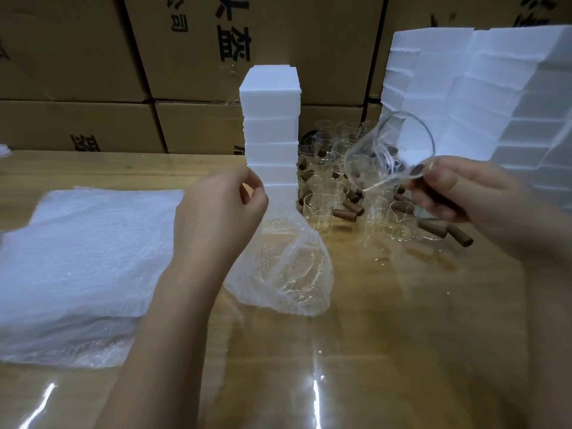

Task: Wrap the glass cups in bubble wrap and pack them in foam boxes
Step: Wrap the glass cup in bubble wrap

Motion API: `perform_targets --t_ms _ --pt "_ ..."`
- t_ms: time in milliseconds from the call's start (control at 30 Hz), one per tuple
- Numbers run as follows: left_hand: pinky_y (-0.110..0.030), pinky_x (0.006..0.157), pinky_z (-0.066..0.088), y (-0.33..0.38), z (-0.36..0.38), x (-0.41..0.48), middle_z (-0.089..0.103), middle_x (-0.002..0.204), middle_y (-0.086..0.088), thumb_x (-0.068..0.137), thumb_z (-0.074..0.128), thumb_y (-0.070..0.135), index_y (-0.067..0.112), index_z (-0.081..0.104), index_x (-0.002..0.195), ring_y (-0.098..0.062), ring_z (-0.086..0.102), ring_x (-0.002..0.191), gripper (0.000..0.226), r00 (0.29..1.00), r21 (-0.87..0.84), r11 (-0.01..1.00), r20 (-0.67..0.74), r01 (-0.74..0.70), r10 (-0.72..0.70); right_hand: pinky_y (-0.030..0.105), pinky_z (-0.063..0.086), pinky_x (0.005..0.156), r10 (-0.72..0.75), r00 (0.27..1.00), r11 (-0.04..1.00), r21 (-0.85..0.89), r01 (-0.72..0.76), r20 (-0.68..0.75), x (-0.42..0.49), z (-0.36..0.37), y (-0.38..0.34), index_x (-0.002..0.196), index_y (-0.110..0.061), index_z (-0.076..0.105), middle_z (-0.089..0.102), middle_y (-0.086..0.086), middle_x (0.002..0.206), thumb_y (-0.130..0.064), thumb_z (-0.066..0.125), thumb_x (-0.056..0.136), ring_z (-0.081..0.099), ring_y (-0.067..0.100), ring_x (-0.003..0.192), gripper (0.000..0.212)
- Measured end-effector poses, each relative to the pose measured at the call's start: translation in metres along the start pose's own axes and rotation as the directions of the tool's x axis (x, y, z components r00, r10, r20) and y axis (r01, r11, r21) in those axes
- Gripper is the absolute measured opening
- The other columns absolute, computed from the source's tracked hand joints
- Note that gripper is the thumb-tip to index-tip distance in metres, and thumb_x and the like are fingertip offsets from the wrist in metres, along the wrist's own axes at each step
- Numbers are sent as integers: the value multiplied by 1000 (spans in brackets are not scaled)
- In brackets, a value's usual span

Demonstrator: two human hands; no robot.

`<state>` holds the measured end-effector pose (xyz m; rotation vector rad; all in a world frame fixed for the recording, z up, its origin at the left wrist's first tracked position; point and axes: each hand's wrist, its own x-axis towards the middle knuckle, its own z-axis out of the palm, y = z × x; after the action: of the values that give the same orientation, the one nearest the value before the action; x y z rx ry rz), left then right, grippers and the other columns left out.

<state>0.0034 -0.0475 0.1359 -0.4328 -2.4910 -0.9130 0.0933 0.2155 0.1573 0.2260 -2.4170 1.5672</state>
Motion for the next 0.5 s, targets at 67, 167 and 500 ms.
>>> perform_targets --t_ms 67,167,500 --pt "-24 50 30 1 2 -1 55 65 12 89 56 25 28 64 86 -5 51 62 9 999 -27 1000 30 -14 15 6 34 47 -10 985 982 -184 42 172 -9 14 -25 80 -24 64 57 -14 61 -45 46 93 47 0 49 30" --pt "-25 52 36 3 3 -1 56 69 13 90 57 23 26 66 93 -4 52 62 10 995 -90 995 84 -48 56 15 41 58 101 953 815 -573 85 285 -16 49 -48 85 -42 55 60 -20 74 -65 30 81 56 -4 68 35" --pt "-33 65 48 27 16 -11 61 84 7 90 57 23 22 64 88 -14 58 76 7 973 -46 983 142 -176 181 26 19 45 206 969 464 -885 29 140 -9 124 -25 72 -25 28 33 -9 70 -21 52 95 30 8 54 33"
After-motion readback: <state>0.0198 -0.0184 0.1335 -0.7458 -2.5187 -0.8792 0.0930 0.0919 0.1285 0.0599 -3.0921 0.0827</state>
